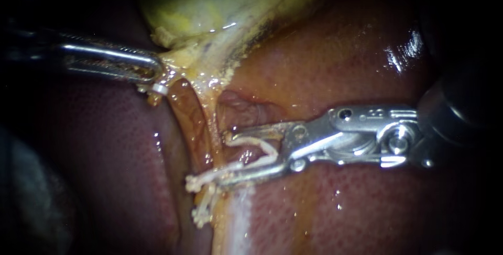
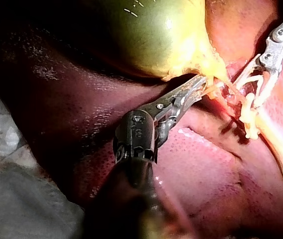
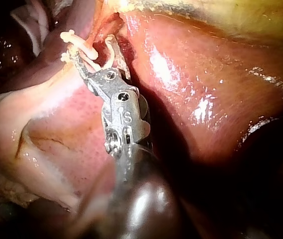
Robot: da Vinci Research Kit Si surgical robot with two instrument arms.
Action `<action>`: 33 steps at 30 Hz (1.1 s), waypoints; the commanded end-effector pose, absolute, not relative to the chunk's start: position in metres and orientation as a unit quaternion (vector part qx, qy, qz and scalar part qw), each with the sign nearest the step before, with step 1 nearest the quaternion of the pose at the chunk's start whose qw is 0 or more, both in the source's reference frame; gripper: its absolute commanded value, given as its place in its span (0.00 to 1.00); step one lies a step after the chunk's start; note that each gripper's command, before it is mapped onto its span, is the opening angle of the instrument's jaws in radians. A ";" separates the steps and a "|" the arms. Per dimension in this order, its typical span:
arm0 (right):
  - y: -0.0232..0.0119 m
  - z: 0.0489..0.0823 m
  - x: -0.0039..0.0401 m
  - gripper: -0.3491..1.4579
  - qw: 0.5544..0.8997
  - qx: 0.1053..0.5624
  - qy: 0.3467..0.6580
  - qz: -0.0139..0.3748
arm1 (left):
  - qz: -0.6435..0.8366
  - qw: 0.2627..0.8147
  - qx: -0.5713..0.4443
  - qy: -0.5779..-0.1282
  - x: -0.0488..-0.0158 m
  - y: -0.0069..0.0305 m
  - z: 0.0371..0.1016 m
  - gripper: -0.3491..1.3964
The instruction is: Clipping second clip right tube
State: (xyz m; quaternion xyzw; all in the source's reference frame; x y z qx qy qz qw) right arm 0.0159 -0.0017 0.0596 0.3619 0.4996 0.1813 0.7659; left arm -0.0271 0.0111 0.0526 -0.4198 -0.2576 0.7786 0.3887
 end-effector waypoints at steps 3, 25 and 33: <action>-0.0020 0.0603 0.0168 0.46 0.766 0.364 0.497 0.184 | 0.779 0.389 -0.419 -0.257 -0.0271 0.0111 0.0527 0.00; -0.0032 0.0593 0.0213 0.47 0.706 0.416 0.529 0.223 | 0.779 0.390 -0.419 -0.257 -0.0273 0.0111 0.0527 0.00; -0.0029 0.0568 0.0217 0.47 0.671 0.442 0.549 0.231 | 0.779 0.390 -0.419 -0.257 -0.0273 0.0111 0.0527 0.00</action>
